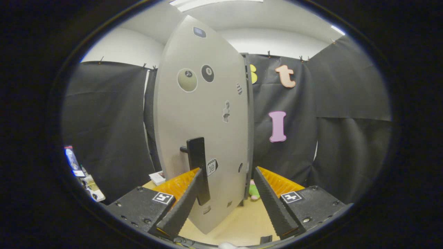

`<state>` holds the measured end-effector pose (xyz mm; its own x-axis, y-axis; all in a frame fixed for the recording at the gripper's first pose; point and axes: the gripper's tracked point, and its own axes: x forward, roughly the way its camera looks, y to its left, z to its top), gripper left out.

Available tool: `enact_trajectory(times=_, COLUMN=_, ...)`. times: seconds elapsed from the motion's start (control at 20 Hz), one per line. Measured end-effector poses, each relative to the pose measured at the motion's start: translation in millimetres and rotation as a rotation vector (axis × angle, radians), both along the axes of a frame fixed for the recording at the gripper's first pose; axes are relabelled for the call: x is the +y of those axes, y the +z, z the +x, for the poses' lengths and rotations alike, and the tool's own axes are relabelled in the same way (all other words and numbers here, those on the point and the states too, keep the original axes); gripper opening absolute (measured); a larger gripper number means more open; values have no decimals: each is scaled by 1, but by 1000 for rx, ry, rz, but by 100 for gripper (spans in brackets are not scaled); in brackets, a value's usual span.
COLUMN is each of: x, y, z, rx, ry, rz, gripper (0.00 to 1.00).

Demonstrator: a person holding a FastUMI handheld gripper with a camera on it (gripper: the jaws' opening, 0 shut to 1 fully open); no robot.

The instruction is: Open the shoe cabinet door, grab the shoes and put them into the shoe cabinet, then close the shoe cabinet door.

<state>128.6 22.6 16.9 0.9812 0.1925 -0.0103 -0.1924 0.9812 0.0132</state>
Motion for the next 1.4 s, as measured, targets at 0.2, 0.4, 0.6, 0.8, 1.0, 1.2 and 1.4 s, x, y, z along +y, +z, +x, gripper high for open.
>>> enact_trajectory(times=0.2, x=50, y=-9, z=20, rx=21, ry=48, rz=-18, gripper=98)
enact_trajectory(times=0.4, x=89, y=-14, z=43, rx=36, ry=57, rz=-2, gripper=99)
enact_trajectory(times=0.6, x=111, y=-1, z=43, rx=2, ry=46, rz=24, gripper=99)
enact_trajectory(times=0.8, x=116, y=-2, z=35, rx=2, ry=31, rz=5, gripper=98)
enact_trajectory(times=1.0, x=111, y=-3, z=26, rx=15, ry=3, rz=4, gripper=99)
enact_trajectory(times=1.2, x=97, y=4, z=8, rx=12, ry=-49, rz=13, gripper=99)
enact_trajectory(times=1.4, x=75, y=13, z=-17, rx=-5, ry=-116, rz=5, gripper=99)
